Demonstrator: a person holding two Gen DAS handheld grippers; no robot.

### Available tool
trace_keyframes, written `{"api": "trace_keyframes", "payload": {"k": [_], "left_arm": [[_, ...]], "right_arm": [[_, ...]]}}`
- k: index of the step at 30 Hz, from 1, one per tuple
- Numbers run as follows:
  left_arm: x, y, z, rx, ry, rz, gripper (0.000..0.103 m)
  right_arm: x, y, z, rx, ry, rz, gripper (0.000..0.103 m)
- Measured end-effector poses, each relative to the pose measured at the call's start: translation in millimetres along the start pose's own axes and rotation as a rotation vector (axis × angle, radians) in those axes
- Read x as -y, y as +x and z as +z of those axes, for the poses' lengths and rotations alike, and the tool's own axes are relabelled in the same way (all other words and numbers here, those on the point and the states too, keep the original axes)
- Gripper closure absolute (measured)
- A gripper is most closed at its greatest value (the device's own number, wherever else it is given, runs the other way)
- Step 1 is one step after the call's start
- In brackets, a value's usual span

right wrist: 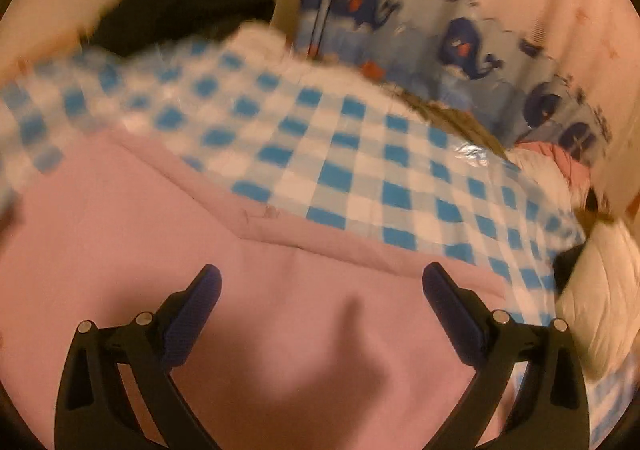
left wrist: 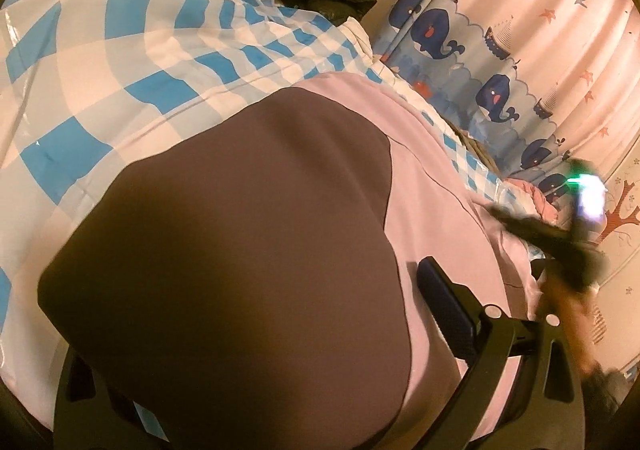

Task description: Fold large clothes

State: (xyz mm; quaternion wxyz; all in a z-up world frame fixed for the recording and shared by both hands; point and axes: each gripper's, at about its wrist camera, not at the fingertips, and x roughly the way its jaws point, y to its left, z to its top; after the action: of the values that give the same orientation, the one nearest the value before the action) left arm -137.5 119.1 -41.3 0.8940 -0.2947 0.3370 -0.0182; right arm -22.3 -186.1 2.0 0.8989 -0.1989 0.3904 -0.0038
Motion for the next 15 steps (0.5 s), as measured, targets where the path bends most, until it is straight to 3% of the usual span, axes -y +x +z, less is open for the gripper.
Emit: {"api": "trace_keyframes", "payload": {"k": [1, 2, 6, 11, 13, 15], "left_arm": [[2, -1, 0, 0.011, 0.004, -0.007, 0.009], [4, -3, 0, 0.029, 0.018, -0.012, 0.010], [3, 0, -3, 0.016, 0.018, 0.026, 0.010], [0, 0, -2, 0.010, -0.005, 0.033, 0.010], [0, 0, -2, 0.011, -0.008, 0.037, 0.010], [1, 0, -3, 0.011, -0.007, 0.036, 0.009]], "right_arm": [[-9, 33, -10, -0.089, 0.010, 0.051, 0.006], [-7, 40, -16, -0.085, 0.048, 0.073, 0.006], [4, 26, -13, -0.143, 0.059, 0.114, 0.006], [4, -52, -42, 0.007, 0.029, 0.086, 0.006], [-1, -54, -63, 0.009, 0.023, 0.066, 0.006], [-3, -45, -87, 0.034, 0.071, 0.100, 0.006]]}}
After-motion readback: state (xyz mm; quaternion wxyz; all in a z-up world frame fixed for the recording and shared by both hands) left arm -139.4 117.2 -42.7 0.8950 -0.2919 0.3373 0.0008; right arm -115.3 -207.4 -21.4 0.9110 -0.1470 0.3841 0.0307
